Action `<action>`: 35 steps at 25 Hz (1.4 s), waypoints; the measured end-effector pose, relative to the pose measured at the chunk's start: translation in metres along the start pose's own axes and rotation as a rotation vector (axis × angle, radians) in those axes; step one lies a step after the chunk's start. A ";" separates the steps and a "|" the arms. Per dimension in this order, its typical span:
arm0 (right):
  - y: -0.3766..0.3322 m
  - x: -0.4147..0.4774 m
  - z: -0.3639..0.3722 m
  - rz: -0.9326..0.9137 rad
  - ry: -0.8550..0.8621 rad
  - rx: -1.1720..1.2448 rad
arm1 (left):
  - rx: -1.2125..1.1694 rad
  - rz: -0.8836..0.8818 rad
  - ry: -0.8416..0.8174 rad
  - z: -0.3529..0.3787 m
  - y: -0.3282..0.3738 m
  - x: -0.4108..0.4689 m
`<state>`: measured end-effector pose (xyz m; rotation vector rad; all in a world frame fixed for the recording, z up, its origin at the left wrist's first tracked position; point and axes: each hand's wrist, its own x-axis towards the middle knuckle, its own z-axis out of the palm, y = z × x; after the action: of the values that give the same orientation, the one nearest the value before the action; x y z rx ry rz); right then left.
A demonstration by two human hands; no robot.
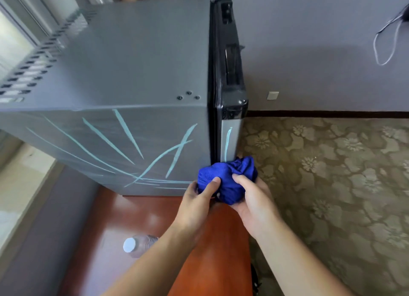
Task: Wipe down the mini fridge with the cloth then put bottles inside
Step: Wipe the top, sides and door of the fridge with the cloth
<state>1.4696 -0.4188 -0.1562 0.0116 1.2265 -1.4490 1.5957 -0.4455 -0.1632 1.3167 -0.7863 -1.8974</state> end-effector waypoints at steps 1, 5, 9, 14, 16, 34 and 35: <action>-0.012 -0.013 0.011 -0.073 -0.036 -0.005 | 0.022 0.100 0.015 0.004 0.013 -0.009; -0.058 -0.063 0.049 -0.363 -0.168 -0.019 | 0.093 0.436 0.067 0.026 0.070 -0.048; -0.077 -0.086 0.065 -0.513 -0.199 -0.069 | 0.135 0.590 0.067 0.036 0.097 -0.070; -0.057 -0.074 0.052 -0.455 -0.181 -0.076 | 0.067 0.512 0.055 0.021 0.078 -0.056; -0.040 -0.065 0.046 -0.374 -0.126 -0.088 | 0.000 0.416 0.078 0.011 0.062 -0.044; -0.029 -0.113 0.118 -0.431 -0.434 -0.031 | 0.005 0.616 0.231 -0.039 0.130 -0.062; -0.029 -0.118 0.127 -0.449 -0.482 -0.050 | 0.013 0.643 0.229 -0.044 0.140 -0.064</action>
<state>1.5634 -0.4243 -0.0079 -0.6472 0.8931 -1.6739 1.6806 -0.4787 -0.0319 1.0874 -0.9586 -1.2159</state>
